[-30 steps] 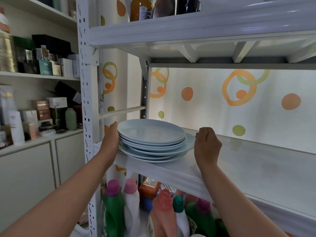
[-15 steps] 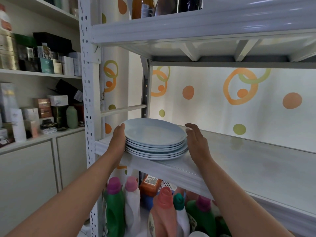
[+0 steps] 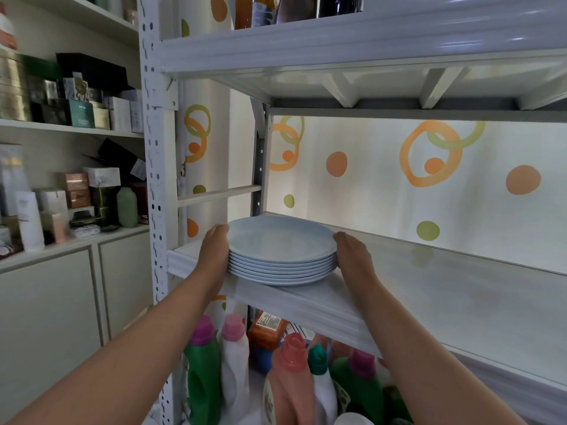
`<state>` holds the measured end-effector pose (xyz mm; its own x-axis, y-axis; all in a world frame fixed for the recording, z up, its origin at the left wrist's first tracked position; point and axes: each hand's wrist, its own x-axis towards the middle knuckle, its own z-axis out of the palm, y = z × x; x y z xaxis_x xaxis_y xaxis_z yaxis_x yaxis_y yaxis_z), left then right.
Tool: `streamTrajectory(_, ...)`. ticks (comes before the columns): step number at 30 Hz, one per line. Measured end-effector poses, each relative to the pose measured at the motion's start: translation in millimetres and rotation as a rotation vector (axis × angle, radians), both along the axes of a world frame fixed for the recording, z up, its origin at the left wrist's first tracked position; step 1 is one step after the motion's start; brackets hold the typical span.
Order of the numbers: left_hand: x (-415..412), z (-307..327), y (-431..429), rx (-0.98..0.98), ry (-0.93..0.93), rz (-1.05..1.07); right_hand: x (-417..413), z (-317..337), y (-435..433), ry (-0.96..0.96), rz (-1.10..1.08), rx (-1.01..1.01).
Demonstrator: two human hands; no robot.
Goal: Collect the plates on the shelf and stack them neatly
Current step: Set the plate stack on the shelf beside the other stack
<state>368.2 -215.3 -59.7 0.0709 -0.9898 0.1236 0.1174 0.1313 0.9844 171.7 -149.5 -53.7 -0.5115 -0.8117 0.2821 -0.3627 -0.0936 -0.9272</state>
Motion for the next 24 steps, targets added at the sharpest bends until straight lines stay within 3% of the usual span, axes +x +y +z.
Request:
streamTrajectory(12, 0, -3, -2, -0.025, 0.015, 0.030, -8, -8, -6, 0.178, -0.039, -0.034)
streamTrajectory(18, -12, -8, 9, -0.106, 0.036, 0.243, -11, -6, -6, 0.015, -0.165, -0.042)
streamTrajectory(24, -13, -13, 4, -0.067, 0.033, 0.153, -9, -9, -3, 0.131, -0.081, -0.033)
